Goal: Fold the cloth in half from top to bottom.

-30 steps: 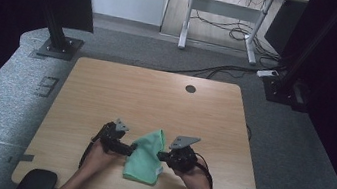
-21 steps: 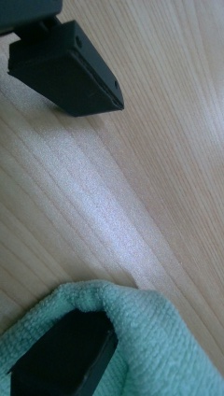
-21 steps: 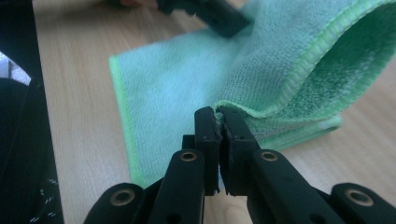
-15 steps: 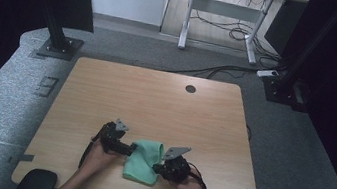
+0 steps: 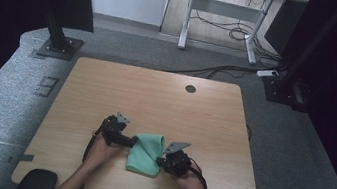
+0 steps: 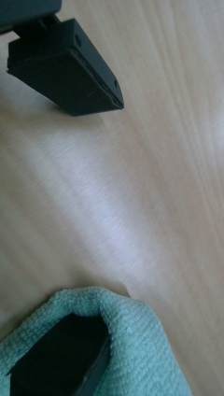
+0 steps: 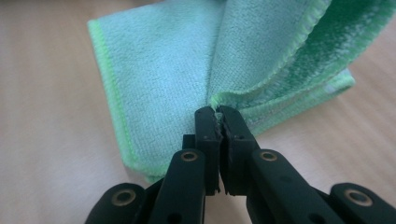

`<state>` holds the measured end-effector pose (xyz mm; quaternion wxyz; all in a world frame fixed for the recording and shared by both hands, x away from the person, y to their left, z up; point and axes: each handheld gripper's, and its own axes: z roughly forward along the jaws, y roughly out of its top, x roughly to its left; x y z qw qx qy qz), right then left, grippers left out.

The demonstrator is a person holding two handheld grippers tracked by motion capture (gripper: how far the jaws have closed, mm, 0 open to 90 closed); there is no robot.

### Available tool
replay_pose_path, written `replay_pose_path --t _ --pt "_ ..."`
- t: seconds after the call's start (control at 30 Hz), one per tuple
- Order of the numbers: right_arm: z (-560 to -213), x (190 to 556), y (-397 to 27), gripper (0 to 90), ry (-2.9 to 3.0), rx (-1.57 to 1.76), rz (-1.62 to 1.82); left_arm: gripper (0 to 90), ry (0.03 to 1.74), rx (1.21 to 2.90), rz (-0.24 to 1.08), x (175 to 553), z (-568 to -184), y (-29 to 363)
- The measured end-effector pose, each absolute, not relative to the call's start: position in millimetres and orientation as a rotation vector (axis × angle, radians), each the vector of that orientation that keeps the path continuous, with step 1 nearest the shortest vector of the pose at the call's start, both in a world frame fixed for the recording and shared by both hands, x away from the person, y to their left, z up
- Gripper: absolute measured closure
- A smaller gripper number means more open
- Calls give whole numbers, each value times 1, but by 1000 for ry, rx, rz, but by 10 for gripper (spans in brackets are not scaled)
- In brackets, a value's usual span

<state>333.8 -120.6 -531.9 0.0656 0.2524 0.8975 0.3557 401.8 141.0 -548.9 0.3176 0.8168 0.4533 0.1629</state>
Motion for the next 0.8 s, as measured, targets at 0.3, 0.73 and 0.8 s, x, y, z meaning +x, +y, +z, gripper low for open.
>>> replay_pose_path --t 0.3,0.73,0.8 --pt "-535 344 -122 859 2683 825 1119 159 1022 2161 321 401 -534 147" --pt "-537 344 -125 855 2669 860 1164 235 881 2169 257 415 -478 94" --pt "-537 344 -125 855 2667 863 1167 242 859 2181 246 418 -474 82"
